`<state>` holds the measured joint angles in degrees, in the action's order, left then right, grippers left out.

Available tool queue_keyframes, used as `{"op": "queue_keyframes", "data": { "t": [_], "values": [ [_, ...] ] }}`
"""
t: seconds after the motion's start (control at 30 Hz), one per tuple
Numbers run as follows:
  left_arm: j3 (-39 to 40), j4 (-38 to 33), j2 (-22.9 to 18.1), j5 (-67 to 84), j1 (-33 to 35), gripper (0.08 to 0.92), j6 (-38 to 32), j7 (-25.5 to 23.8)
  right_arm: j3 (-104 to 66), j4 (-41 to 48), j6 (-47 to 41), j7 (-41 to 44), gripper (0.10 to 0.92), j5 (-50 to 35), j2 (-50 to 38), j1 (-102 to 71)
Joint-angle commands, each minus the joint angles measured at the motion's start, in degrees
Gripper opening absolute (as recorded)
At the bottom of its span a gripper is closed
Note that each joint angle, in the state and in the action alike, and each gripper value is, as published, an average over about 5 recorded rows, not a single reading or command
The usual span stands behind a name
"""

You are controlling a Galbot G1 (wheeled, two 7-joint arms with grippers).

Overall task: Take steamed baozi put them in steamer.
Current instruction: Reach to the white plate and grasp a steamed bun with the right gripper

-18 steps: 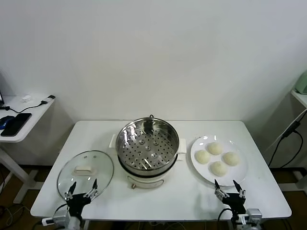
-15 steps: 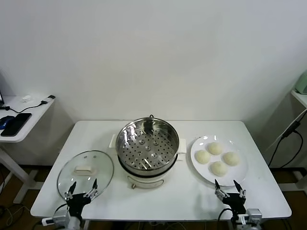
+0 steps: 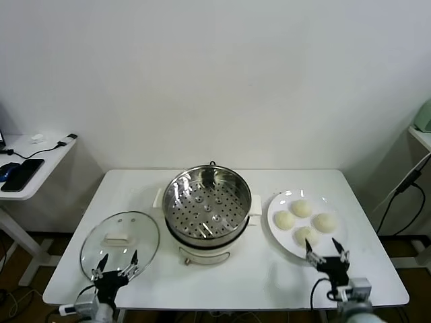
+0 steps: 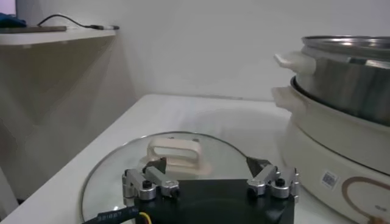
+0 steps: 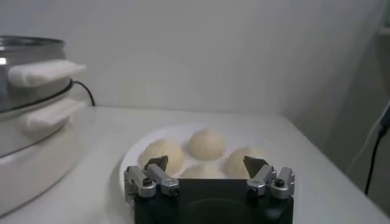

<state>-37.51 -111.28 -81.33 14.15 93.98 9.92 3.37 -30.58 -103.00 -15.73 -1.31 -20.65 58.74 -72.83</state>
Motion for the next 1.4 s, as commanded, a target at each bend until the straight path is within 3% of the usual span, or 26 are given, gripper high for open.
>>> {"op": "queue_keyframes", "data": {
  "t": [0.03, 0.2, 0.37, 0.53, 0.67, 0.93, 1.4],
  "values": [
    [0.2, -0.1, 1.2, 0.3, -0.1, 0.823, 0.1, 0.0, 4.6, 6.9, -7.9, 2.9, 0.823, -1.8, -10.8, 18.7],
    [0.5, 0.0, 2.0, 0.6, -0.2, 0.823, 0.0, -0.1, 22.8, 21.0, -5.4, 18.0, 0.823, 3.9, -21.8, 37.5],
    [0.5, 0.0, 2.1, 0.6, 0.0, 0.823, 0.1, -0.2, 45.5, 31.9, 3.5, 42.8, 0.823, 8.6, -29.1, 56.8],
    [0.6, 0.1, 1.8, 0.3, 0.2, 0.823, 0.0, -0.2, 69.3, 39.4, 15.3, 64.2, 0.823, 11.3, -29.8, 75.6],
    [0.7, 0.1, 1.3, -0.1, 0.4, 0.823, 0.0, -0.2, 86.3, 45.0, 19.6, 72.7, 0.823, 16.0, -26.5, 87.7],
    [0.9, 0.3, 0.9, -0.5, 0.6, 0.823, 0.0, -0.3, 105.6, 50.7, 17.7, 73.3, 0.823, 14.6, -18.1, 97.9],
    [1.1, 0.7, 0.4, -0.7, 0.4, 0.823, 0.2, -0.3, 95.5, 60.9, 10.6, 63.9, 0.823, 13.4, -4.9, 85.8]
  ]
}}
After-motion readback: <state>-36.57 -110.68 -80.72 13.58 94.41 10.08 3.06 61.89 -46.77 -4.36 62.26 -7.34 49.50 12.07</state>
